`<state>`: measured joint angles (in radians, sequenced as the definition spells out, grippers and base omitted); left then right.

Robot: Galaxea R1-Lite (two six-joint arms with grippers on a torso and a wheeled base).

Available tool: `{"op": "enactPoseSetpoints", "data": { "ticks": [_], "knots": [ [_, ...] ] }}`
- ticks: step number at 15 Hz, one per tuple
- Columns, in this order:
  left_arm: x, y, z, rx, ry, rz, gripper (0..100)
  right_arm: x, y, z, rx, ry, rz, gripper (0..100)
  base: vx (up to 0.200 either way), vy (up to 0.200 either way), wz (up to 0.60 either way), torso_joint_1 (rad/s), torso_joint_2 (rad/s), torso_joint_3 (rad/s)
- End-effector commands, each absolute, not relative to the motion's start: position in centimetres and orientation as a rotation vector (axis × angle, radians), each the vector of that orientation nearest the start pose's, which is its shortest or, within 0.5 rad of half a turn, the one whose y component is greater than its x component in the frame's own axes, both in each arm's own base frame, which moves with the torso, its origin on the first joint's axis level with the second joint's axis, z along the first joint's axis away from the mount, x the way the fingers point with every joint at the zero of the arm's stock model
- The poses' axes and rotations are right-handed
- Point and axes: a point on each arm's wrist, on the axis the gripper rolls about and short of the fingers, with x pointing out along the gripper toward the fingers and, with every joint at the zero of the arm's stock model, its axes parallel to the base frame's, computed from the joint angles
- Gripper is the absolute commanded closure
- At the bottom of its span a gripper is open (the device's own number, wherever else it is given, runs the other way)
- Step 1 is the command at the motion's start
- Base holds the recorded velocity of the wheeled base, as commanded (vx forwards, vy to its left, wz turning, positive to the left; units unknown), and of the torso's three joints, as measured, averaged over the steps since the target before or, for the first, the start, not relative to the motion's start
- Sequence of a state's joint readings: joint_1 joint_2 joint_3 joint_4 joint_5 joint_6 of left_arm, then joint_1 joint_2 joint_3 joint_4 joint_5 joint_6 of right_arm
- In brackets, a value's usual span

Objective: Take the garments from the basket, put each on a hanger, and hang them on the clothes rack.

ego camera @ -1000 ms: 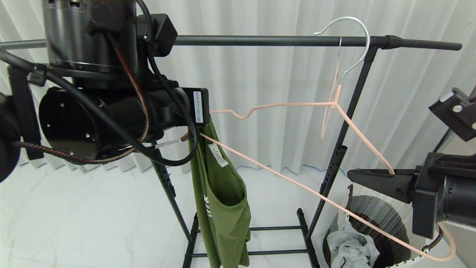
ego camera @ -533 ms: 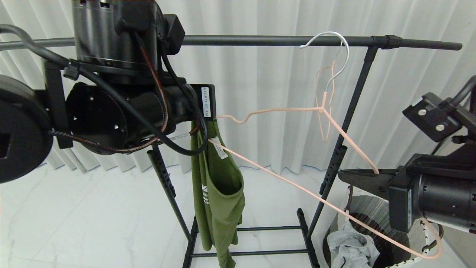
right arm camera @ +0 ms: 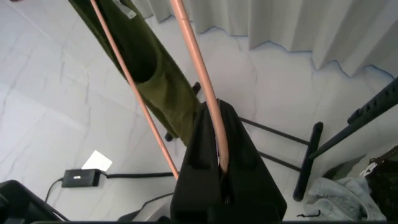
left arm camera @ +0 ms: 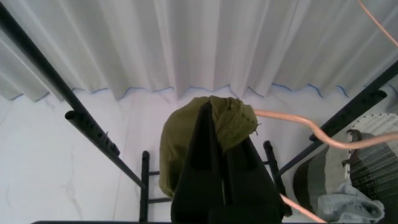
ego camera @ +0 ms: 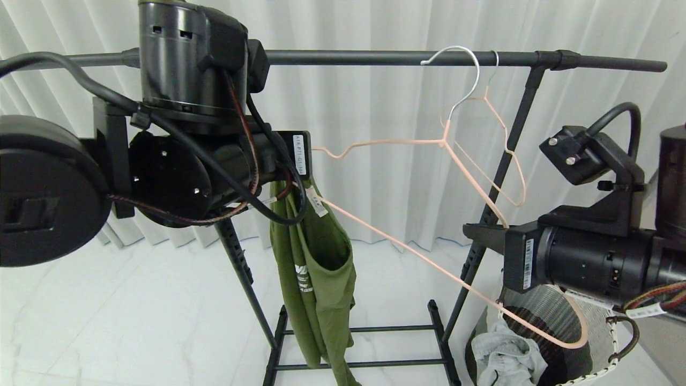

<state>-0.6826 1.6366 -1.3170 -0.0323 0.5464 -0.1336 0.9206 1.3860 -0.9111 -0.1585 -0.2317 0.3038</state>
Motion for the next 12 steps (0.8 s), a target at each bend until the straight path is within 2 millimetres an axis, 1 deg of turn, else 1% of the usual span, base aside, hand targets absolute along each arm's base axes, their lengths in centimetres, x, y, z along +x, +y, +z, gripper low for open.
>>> {"op": "enactPoseSetpoints", "data": {
  "ticks": [1, 5, 8, 9, 12],
  "knots": [
    [24.5, -18.5, 28.6, 0.035, 0.248, -0.120, 100, 14.7, 18.5, 24.7, 0.105, 0.383, 0.631, 100, 0.000, 0.000, 0.00, 0.000, 0.00, 0.000],
    [23.5, -19.6, 28.8, -0.022, 0.247, -0.162, 100, 14.7, 19.7, 24.4, 0.095, 0.392, 0.658, 100, 0.000, 0.000, 0.00, 0.000, 0.00, 0.000],
    [23.1, -19.8, 28.9, -0.026, 0.245, -0.174, 100, 15.4, 20.7, 23.9, 0.091, 0.397, 0.657, 100, 0.000, 0.000, 0.00, 0.000, 0.00, 0.000],
    [23.1, -19.8, 29.0, -0.028, 0.243, -0.176, 100, 15.8, 21.2, 23.5, 0.085, 0.406, 0.655, 100, 0.000, 0.000, 0.00, 0.000, 0.00, 0.000],
    [22.2, -20.2, 29.5, -0.060, 0.231, -0.202, 100, 16.3, 22.5, 23.1, 0.087, 0.404, 0.666, 100, 0.000, 0.000, 0.00, 0.000, 0.00, 0.000]
  ]
}}
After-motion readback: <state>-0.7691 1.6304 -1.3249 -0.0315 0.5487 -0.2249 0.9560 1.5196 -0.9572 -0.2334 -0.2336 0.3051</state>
